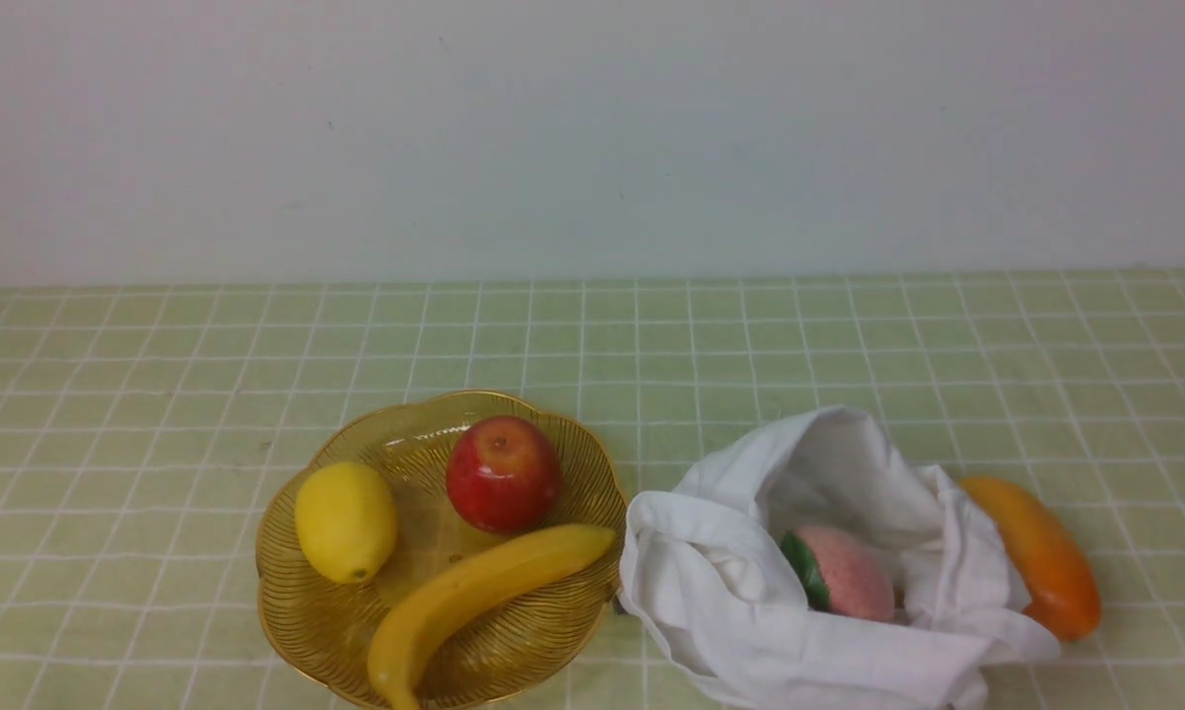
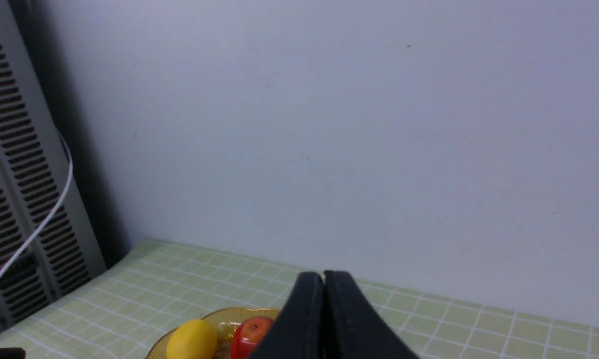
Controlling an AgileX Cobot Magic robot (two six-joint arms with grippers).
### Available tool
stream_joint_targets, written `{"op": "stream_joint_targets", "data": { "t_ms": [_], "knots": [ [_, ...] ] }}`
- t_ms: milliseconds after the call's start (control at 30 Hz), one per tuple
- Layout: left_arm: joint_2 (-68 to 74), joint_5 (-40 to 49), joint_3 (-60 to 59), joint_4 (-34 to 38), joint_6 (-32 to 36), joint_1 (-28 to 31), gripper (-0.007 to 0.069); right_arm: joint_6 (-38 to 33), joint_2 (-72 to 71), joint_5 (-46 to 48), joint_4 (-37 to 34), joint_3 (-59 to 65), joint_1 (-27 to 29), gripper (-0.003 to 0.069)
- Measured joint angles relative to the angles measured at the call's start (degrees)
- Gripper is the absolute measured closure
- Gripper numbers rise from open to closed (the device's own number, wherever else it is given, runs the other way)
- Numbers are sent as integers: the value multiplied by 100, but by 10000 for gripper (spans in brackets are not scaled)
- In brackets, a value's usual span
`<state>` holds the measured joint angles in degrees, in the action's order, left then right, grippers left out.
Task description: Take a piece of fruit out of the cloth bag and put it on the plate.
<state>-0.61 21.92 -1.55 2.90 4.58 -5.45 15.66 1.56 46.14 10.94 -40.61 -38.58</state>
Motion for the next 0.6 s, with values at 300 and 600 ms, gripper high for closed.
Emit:
{"op": "stream_joint_targets", "data": {
  "t_ms": [300,600],
  "knots": [
    [0,0,0,0,0,4,632,-62,-180,-1036,-531,741,-5,671],
    [0,0,0,0,0,4,632,-127,-133,-1127,-636,741,-5,673]
  ]
}}
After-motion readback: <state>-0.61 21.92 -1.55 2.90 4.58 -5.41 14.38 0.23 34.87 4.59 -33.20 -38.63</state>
